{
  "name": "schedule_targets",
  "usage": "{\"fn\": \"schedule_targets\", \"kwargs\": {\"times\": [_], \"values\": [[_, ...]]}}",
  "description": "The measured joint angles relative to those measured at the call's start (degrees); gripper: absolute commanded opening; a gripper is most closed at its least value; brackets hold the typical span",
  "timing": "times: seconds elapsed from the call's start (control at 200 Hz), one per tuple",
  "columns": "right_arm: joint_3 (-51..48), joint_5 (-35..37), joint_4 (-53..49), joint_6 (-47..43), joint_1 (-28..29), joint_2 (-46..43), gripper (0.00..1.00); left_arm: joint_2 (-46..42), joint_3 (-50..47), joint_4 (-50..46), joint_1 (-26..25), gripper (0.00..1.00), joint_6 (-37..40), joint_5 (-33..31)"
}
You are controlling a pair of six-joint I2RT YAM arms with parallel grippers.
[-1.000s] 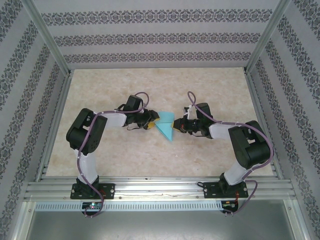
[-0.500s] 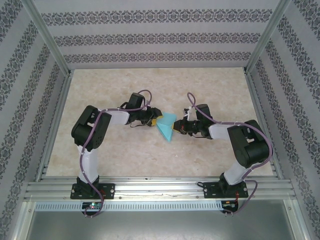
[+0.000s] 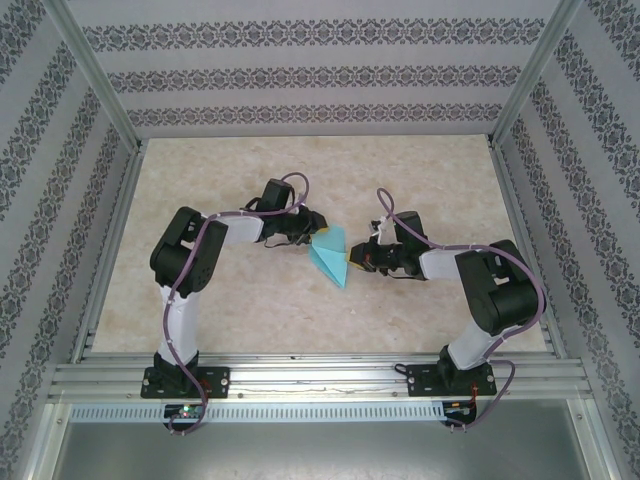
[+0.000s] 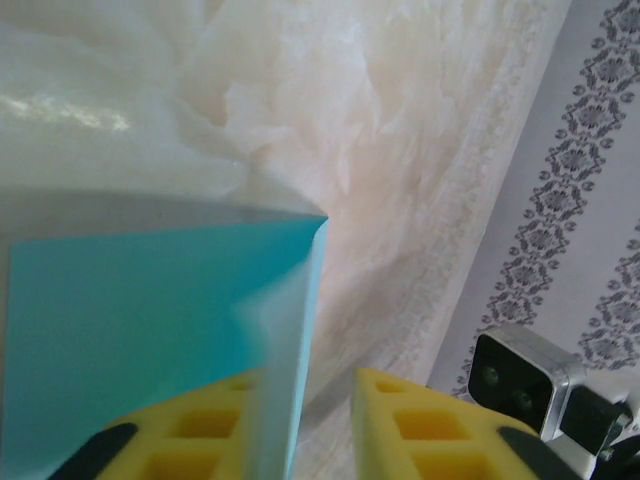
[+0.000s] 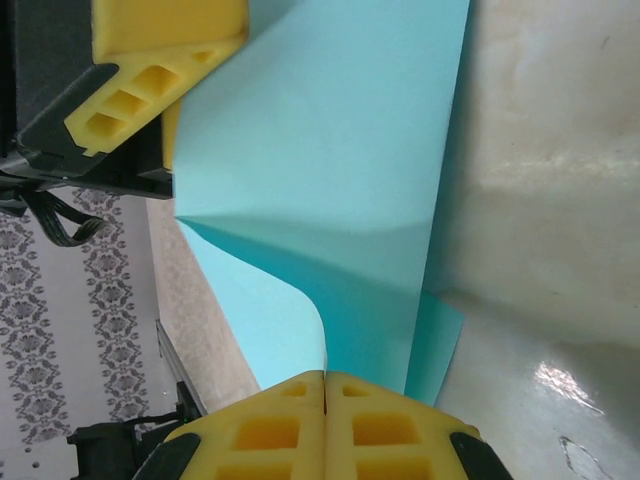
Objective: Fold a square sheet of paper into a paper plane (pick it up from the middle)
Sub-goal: Fourth fold the wing at the center of the table.
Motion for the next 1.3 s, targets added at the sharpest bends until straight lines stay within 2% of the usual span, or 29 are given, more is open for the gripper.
{"fn": "schedule_targets", "kwargs": {"times": [0.075, 0.145, 0.235, 0.305, 0.42, 0.624, 0.769, 0.944, 1.059, 1.164, 1.304], "values": [[0.0, 0.0, -0.6, -0.6, 0.0, 0.4, 0.04, 0.0, 0.0, -0.3, 0.0, 0.1, 0.8, -0.3], [0.0, 0.2, -1.6, -1.1, 0.0, 0.9, 0.05, -0.1, -0.2, -0.7, 0.0, 0.07, 1.2, -1.0], [0.5, 0.8, -4.0, -2.2, 0.2, 1.0, 0.19, -1.1, -1.5, -0.9, 0.0, 0.03, 1.5, -2.2], [1.5, 1.8, -6.3, -3.6, 0.9, 1.0, 0.2, -2.4, -3.2, -1.0, 0.0, 0.0, 1.6, -3.6], [3.4, 5.2, -11.1, -6.3, 2.1, 0.2, 0.29, -4.7, -5.7, -1.0, -0.3, 0.0, 1.5, -6.4], [4.0, 21.0, -19.6, -13.6, 7.2, -10.7, 0.41, -10.4, -10.2, -1.0, -1.8, 0.0, -0.1, -13.7], [0.7, 33.8, -16.5, -22.4, 16.2, -19.4, 0.42, -12.9, -12.4, -1.0, -3.0, 0.0, -2.1, -18.6], [-3.3, 46.4, -13.3, -32.2, 25.1, -21.1, 0.44, -15.0, -15.4, -1.0, -3.3, 0.0, -3.9, -23.0], [-3.9, 53.1, -11.7, -35.5, 27.3, -21.2, 0.46, -16.8, -16.7, -1.1, -3.3, 0.0, -4.3, -25.5], [-4.7, 59.0, -8.7, -34.7, 27.4, -22.7, 0.97, -18.5, -17.4, -1.1, -3.3, 0.0, -5.0, -27.0], [-9.8, 61.3, -2.1, -29.7, 24.1, -27.9, 0.98, -19.2, -17.5, -1.1, -3.3, 0.0, -5.8, -28.3]]}}
